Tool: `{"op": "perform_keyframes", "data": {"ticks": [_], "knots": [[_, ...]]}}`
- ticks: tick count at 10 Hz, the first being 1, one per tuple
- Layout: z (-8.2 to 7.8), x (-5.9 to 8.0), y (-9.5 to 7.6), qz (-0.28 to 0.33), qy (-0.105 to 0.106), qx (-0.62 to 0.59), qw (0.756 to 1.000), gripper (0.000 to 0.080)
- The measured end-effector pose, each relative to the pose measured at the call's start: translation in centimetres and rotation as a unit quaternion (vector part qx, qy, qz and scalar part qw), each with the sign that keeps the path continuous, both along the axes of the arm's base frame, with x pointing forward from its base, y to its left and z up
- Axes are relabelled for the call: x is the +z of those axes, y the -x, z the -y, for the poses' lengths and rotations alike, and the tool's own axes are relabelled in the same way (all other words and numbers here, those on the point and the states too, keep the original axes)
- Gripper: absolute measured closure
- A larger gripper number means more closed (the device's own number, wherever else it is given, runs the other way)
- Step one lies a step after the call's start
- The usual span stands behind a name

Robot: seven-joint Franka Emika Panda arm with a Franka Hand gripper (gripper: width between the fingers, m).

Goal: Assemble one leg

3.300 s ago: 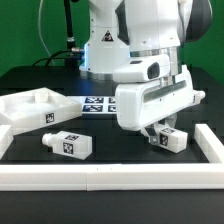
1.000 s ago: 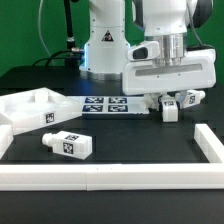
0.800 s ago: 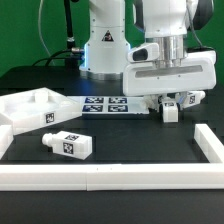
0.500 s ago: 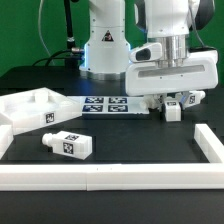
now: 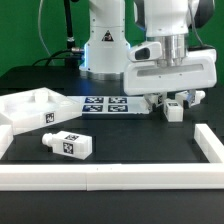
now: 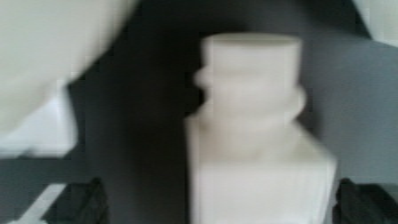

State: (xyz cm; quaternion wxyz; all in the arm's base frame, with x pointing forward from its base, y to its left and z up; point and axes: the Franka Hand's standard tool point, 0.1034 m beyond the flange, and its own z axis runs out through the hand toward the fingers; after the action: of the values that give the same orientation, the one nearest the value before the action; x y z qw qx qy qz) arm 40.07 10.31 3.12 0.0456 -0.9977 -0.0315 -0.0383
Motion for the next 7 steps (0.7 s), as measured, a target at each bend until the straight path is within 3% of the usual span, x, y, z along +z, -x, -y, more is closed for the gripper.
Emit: {"op": "perform_keyframes", "data": {"ticks": [1,3,4,7], "knots": [[2.9,2.8,-1.0,0.006,0.001,0.014,1.0,0.0154],[6.7,4.6,-0.5,0.014,0.01,0.049,0.999,0.015],[7.6,4.9,-0.1,0.016,0.013,0.059,0.998,0.015],[7.7,5.1,-0.4,0.019,0.013,0.054,0.998,0.015]]}}
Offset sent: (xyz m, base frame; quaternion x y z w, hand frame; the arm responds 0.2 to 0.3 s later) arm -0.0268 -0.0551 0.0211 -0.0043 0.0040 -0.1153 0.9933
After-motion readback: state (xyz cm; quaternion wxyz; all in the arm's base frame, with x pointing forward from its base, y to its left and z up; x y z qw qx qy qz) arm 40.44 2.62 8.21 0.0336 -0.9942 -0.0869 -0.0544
